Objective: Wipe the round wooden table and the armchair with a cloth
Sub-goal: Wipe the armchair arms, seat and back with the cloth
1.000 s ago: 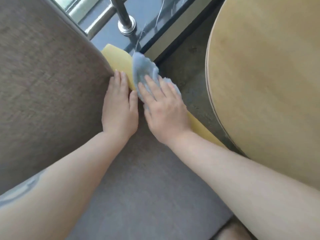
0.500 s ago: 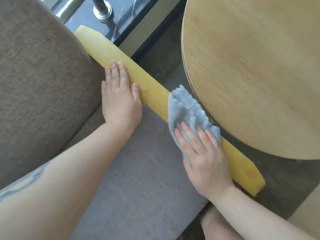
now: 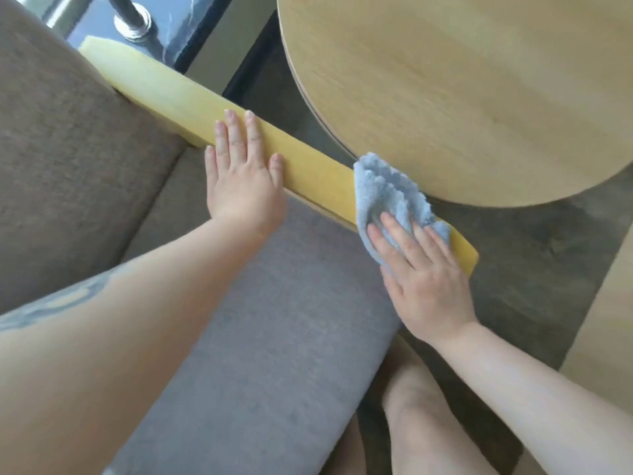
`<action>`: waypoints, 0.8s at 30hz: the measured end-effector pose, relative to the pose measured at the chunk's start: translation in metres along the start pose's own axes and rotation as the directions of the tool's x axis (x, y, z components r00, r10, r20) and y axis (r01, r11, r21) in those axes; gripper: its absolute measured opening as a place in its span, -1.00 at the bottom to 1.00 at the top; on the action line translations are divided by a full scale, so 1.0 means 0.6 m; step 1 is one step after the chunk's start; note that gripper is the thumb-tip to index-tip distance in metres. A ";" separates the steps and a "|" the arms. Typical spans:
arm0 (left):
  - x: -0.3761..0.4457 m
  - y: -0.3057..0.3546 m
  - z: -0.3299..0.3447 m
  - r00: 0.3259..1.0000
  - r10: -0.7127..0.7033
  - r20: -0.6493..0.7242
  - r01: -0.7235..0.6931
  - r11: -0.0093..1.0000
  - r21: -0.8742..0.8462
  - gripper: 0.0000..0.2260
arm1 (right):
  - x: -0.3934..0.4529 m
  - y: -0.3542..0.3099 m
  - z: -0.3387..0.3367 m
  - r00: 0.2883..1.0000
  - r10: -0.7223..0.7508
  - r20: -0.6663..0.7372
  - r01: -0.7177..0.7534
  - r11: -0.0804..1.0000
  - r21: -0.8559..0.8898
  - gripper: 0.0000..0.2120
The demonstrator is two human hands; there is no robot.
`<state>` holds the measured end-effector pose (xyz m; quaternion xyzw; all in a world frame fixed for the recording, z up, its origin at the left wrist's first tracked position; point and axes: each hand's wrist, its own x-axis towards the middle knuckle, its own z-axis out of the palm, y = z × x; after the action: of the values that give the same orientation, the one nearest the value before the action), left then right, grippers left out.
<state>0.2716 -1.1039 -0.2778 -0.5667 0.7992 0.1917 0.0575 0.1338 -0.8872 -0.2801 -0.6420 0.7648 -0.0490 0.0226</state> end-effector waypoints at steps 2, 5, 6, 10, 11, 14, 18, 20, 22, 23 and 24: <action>-0.016 0.022 0.008 1.000 -0.030 0.004 0.030 0.999 -0.034 -0.45 | 0.011 -0.012 -0.001 0.980 0.200 -0.021 -0.199 0.979 0.041 -0.51; -0.057 0.069 0.035 0.999 -0.048 -0.015 0.046 0.993 -0.110 -0.42 | 0.059 -0.092 0.013 0.921 0.384 -0.061 -0.378 0.921 0.100 -0.44; -0.070 0.080 0.044 0.999 -0.046 -0.022 0.043 0.992 -0.122 -0.42 | 0.053 -0.094 0.016 0.943 0.329 -0.050 -0.323 0.941 0.100 -0.43; -0.091 0.116 0.076 0.993 -0.084 -0.084 0.064 0.974 -0.215 -0.44 | -0.046 0.017 -0.002 0.987 0.155 -0.049 -0.155 0.988 -0.004 -0.40; -0.093 0.127 0.084 0.987 -0.115 -0.116 0.083 0.965 -0.248 -0.44 | -0.058 0.035 -0.005 0.977 0.200 -0.075 -0.201 0.980 0.001 -0.41; -0.094 0.156 0.101 0.953 -0.227 -0.199 0.145 0.923 -0.356 -0.46 | -0.018 -0.008 0.011 0.895 0.393 -0.213 -0.372 0.919 0.130 -0.46; -0.100 0.103 0.107 0.938 -0.043 -0.344 -0.095 0.923 -0.373 -0.52 | 0.003 -0.059 0.055 0.971 0.051 -0.233 -0.003 0.979 0.202 -0.64; -0.128 0.048 0.132 0.944 0.082 -0.321 -0.187 0.932 -0.312 -0.51 | -0.041 -0.020 0.083 0.958 -0.278 -0.073 0.288 0.930 0.228 -0.61; -0.175 -0.011 0.179 0.979 -0.030 -0.202 -0.025 0.964 -0.264 -0.49 | -0.077 0.027 0.110 0.852 -0.513 0.103 0.470 0.837 0.282 -0.55; -0.204 -0.036 0.206 0.982 -0.145 -0.123 0.113 0.965 -0.236 -0.48 | -0.081 0.045 0.122 0.838 -0.527 0.139 0.471 0.829 0.303 -0.50; -0.233 -0.054 0.231 0.967 -0.248 -0.060 0.231 0.950 -0.209 -0.47 | -0.078 0.050 0.132 0.874 -0.464 0.145 0.402 0.858 0.320 -0.47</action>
<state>0.3332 -0.9378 -0.3700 -0.6702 0.7028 0.2382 -0.0115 0.1206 -0.8395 -0.3636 -0.7897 0.5779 -0.0903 0.1849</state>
